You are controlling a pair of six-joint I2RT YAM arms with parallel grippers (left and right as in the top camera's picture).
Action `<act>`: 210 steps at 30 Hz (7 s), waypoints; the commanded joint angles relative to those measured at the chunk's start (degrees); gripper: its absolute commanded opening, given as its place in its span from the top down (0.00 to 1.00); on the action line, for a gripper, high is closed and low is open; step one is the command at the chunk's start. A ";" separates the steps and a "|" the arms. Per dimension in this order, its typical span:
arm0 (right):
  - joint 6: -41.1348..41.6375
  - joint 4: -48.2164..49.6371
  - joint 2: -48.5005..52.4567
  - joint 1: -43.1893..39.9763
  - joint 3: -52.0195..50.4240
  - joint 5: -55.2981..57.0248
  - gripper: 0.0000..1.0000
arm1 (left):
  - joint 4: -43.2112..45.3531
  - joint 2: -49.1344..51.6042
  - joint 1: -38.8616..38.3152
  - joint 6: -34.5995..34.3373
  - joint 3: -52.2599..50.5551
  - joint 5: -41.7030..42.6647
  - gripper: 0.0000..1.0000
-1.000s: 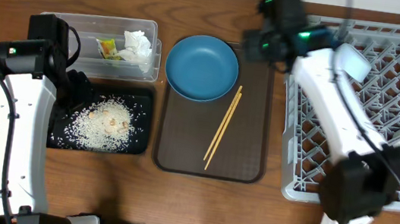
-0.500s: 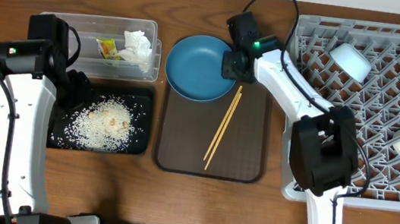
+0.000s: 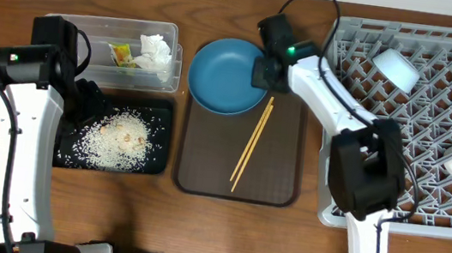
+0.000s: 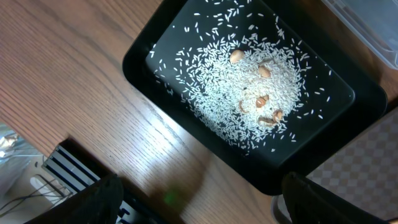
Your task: Sort waste into correct bins and load items into the dishwasher rack
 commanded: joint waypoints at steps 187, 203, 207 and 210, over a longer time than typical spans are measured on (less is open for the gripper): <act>12.52 5.42 -15.63 12.50 -33.22 -1.68 0.74 | -4.68 -1.03 -9.84 1.84 -0.66 -3.08 0.08; 15.82 0.61 -14.45 12.48 -33.24 4.68 0.80 | -4.68 -1.03 -9.84 1.84 -0.66 -3.08 0.08; 15.76 -0.96 -14.45 12.20 -33.24 6.64 0.82 | -4.68 -1.03 -9.84 1.86 -0.66 -3.08 0.08; 15.67 -1.09 -14.45 11.56 -33.24 6.23 0.86 | -4.68 -1.03 -9.84 1.84 -0.66 -3.08 0.08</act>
